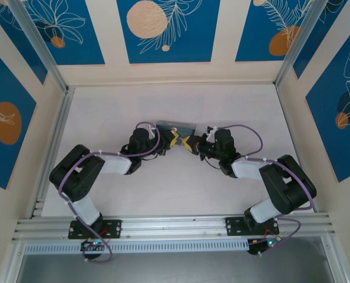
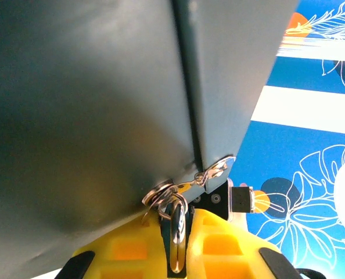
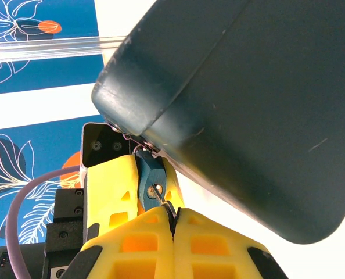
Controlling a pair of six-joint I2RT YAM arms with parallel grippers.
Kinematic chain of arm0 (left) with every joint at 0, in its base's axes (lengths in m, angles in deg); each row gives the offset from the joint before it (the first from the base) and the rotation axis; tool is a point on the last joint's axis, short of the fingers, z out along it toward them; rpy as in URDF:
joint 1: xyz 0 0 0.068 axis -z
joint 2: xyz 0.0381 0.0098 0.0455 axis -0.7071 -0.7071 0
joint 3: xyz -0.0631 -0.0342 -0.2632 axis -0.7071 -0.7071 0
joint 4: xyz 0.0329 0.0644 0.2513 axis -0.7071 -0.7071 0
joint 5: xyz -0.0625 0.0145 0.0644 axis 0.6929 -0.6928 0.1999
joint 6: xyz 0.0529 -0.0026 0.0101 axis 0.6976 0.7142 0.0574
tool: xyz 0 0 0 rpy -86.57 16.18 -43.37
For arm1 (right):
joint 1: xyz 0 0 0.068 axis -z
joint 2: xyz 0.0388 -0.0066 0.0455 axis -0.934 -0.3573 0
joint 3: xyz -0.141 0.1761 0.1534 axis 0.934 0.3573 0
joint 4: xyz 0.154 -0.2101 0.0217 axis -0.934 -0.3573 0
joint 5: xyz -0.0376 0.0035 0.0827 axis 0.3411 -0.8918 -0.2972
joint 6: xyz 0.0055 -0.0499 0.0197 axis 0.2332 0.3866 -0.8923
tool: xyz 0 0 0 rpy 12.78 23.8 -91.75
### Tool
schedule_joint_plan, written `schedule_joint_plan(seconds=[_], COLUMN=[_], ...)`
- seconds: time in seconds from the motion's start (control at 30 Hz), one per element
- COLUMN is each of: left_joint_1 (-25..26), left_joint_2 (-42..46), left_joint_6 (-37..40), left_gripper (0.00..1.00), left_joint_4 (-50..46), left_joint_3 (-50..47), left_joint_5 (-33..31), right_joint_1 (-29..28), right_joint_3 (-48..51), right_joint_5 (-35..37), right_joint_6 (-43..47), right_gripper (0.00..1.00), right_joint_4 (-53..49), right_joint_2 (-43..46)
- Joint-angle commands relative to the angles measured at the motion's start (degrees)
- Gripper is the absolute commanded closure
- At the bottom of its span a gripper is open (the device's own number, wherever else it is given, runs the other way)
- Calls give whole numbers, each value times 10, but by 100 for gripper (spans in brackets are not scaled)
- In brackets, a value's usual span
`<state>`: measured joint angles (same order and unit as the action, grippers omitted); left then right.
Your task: Unlock a padlock with a key
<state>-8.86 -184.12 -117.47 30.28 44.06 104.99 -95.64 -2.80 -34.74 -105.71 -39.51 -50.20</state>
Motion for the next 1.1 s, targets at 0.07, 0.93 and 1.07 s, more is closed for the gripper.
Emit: schedule_joint_plan(seconds=[0.07,0.93,1.07], left_joint_1=[7,18,21], left_joint_2=[-6,-15,-14], left_joint_6=[-3,-9,-8], left_gripper=[100,100,100], left_joint_4=[27,47,50], left_joint_3=[-2,2,2], left_joint_5=[4,9,12], right_joint_1=[2,-2,5], right_joint_3=[-22,-42,-38], right_joint_5=[2,-52,-59], right_joint_6=[11,-28,-54], right_gripper=[100,100,100], right_joint_4=[-1,163,204], right_joint_2=[-10,-102,-134])
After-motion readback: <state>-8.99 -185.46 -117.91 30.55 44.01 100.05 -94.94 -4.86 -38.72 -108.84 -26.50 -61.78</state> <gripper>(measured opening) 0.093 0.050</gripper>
